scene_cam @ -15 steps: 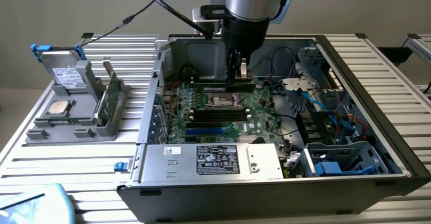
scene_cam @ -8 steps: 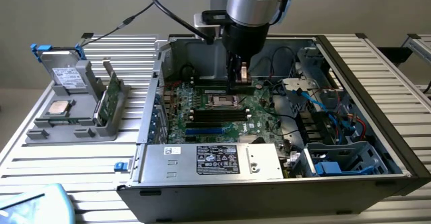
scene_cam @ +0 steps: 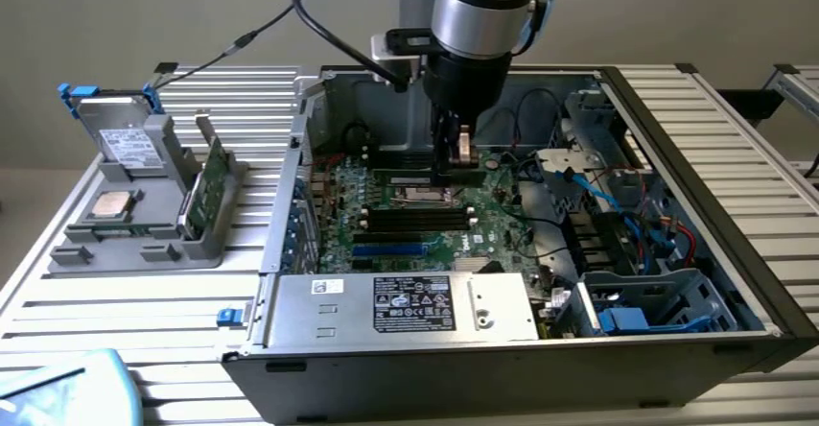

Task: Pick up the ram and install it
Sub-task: 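Pick up the ram and move it above insertion slot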

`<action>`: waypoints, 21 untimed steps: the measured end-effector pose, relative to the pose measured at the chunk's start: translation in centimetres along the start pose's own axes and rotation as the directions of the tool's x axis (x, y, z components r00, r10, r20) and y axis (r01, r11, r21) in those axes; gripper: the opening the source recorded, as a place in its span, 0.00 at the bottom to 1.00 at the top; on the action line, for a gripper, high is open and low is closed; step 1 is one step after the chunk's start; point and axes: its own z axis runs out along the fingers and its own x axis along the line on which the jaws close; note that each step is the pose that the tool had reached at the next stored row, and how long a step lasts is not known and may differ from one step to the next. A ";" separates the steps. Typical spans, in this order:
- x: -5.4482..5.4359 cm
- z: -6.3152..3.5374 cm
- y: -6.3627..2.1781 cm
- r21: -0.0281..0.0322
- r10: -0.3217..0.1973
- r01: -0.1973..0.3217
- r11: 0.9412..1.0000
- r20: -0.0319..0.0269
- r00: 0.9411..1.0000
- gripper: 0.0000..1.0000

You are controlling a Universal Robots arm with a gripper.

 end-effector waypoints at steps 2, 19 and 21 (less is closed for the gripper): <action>0.0 0.25 -0.03 0.000 0.001 -0.001 1.000 -0.006 1.000 0.14; -0.6 1.73 0.09 0.000 -0.002 0.002 1.000 -0.026 1.000 0.14; -0.7 1.73 0.10 0.000 -0.009 0.009 1.000 -0.026 1.000 0.14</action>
